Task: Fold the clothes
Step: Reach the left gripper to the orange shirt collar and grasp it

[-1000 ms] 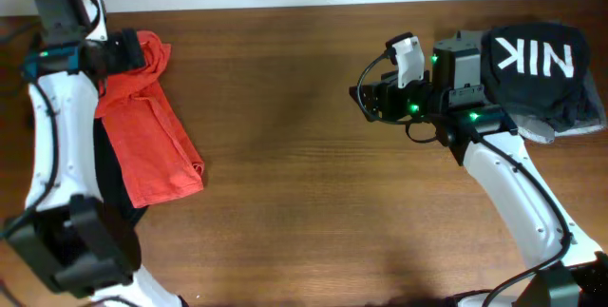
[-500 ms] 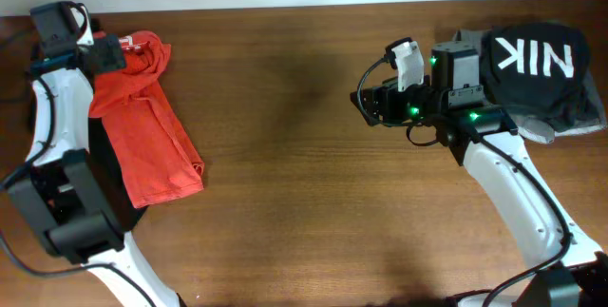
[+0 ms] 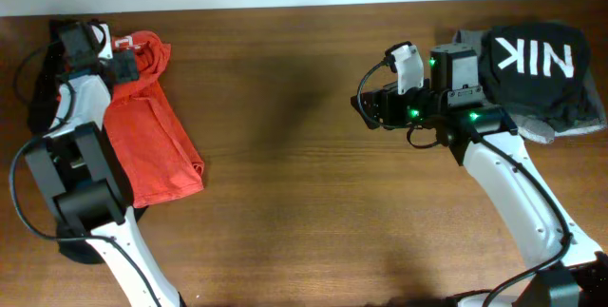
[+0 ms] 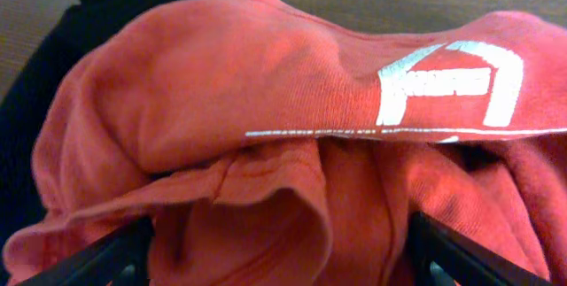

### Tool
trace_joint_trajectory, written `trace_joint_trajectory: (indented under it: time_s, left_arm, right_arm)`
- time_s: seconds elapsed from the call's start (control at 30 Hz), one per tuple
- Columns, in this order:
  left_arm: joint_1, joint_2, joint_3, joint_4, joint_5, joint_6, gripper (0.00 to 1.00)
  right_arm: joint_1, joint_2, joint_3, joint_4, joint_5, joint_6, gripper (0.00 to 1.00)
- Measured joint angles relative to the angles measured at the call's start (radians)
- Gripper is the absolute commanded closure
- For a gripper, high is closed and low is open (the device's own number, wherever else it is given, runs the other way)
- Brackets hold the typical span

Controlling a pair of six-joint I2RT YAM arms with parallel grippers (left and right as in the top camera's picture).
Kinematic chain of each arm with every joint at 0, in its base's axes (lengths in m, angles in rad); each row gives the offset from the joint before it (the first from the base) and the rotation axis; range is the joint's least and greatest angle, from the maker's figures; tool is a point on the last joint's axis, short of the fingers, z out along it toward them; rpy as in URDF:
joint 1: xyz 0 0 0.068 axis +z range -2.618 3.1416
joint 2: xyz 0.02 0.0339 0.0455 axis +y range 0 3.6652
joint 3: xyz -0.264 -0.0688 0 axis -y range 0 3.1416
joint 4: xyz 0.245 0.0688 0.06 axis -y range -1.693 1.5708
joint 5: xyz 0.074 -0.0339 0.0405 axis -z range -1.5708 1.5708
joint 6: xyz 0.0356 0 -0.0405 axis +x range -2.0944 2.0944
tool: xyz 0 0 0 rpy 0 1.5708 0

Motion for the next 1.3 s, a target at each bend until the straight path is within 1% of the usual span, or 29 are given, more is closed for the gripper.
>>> trace_joint_trajectory:
  time_s: [0.1,0.13,0.17,0.2,0.3,0.37,0.5,0.57,0.63,0.77,0.8,0.87,1.07,1.2,1.27,1.3]
  left_arm:
    - [0.000,0.006,0.000,0.020,0.000,0.000,0.11]
    - [0.000,0.006,0.000,0.027,0.000,0.000,0.18]
    - [0.000,0.006,0.000,0.034,0.000,-0.001,0.21]
    - [0.000,0.006,0.001,0.041,0.000,0.002,0.27]
    - [0.000,0.006,0.010,0.042,0.000,0.007,0.37]
    - [0.000,0.006,0.021,0.042,0.000,0.010,0.40]
    - [0.000,0.006,0.049,0.039,0.000,0.010,0.49]
    - [0.000,0.006,0.059,0.039,0.000,0.011,0.50]
    - [0.000,0.006,0.063,0.037,0.000,0.010,0.54]
    - [0.000,0.006,0.063,0.023,0.000,0.010,0.68]
    - [0.000,0.006,0.063,0.023,0.000,0.010,0.73]
    - [0.000,0.006,0.063,0.023,0.000,0.010,0.79]
    - [0.000,0.006,0.063,0.017,0.000,0.015,0.77]
    - [0.000,0.006,0.063,0.003,0.000,0.015,0.73]
    - [0.000,0.006,0.063,-0.007,0.000,0.014,0.73]
    - [0.000,0.006,0.063,-0.012,0.000,0.014,0.75]
  right_arm:
    - [0.000,0.000,0.000,0.000,0.003,0.000,0.15]
    - [0.000,0.000,0.000,0.000,0.005,0.000,0.15]
    - [0.000,0.000,0.000,0.000,0.008,0.000,0.15]
    - [0.000,0.000,0.000,0.000,0.012,0.000,0.15]
    - [0.000,0.000,0.000,0.000,0.018,0.000,0.15]
    - [0.000,0.000,0.000,0.000,0.019,0.000,0.15]
    - [0.000,0.000,0.000,0.009,0.022,0.000,0.15]
    - [0.000,0.000,0.000,0.015,0.022,0.000,0.15]
    - [0.000,0.000,0.000,0.016,0.023,0.000,0.15]
    - [0.000,0.000,0.000,0.017,0.023,0.000,0.15]
    - [0.000,0.000,0.000,0.018,0.023,0.000,0.15]
    - [0.000,0.000,0.000,0.018,0.023,0.000,0.15]
    - [0.000,0.000,0.000,0.019,0.023,0.000,0.15]
    - [0.000,0.000,0.000,0.018,0.023,0.000,0.15]
    - [0.000,0.000,0.000,0.018,0.023,0.000,0.15]
    - [0.000,0.000,0.000,0.018,0.023,0.000,0.15]
